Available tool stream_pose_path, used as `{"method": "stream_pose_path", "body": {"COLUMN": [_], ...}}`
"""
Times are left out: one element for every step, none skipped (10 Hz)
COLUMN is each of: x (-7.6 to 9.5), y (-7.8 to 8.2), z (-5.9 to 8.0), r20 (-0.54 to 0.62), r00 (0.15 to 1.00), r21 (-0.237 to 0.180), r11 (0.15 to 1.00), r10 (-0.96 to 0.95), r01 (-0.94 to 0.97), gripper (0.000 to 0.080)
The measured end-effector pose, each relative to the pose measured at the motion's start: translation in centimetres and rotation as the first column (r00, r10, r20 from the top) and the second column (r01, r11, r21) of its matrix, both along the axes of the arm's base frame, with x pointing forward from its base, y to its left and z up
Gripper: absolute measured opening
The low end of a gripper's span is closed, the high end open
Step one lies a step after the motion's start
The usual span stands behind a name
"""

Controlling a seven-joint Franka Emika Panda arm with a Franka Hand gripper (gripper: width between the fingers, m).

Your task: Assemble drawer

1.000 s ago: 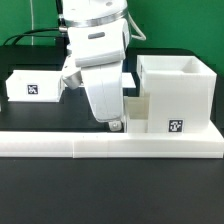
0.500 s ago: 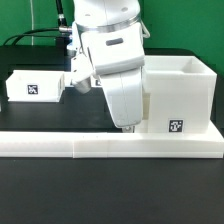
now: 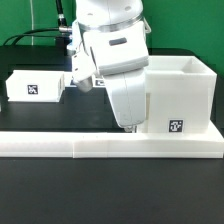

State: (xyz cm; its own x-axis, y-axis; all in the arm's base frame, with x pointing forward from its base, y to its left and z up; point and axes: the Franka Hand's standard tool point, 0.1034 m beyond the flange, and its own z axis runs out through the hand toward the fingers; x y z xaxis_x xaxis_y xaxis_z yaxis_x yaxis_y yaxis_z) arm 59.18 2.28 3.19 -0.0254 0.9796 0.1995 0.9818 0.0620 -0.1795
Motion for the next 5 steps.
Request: {"method": "stream_pose_path", "body": {"x": [0.0, -0.1, -0.1, -0.1, -0.2], "y": [0.0, 0.0, 0.1, 0.9, 1.3], "z": [0.0, -0.1, -0.1, -0.1, 0.0], "r20": [-0.001, -0.001, -0.003, -0.013, -0.021], "r00": [1.000, 1.000, 1.000, 1.000, 0.999], "r21": [0.000, 0.000, 0.000, -0.003, -0.013], "r11": [1.000, 1.000, 1.000, 1.000, 0.999], "r10": [0.000, 0.000, -0.005, -0.028, -0.046], "r01": [0.000, 0.000, 0.005, 0.028, 0.046], "gripper": [0.0649, 0.0649, 0.0649, 0.0649, 0.0649]}}
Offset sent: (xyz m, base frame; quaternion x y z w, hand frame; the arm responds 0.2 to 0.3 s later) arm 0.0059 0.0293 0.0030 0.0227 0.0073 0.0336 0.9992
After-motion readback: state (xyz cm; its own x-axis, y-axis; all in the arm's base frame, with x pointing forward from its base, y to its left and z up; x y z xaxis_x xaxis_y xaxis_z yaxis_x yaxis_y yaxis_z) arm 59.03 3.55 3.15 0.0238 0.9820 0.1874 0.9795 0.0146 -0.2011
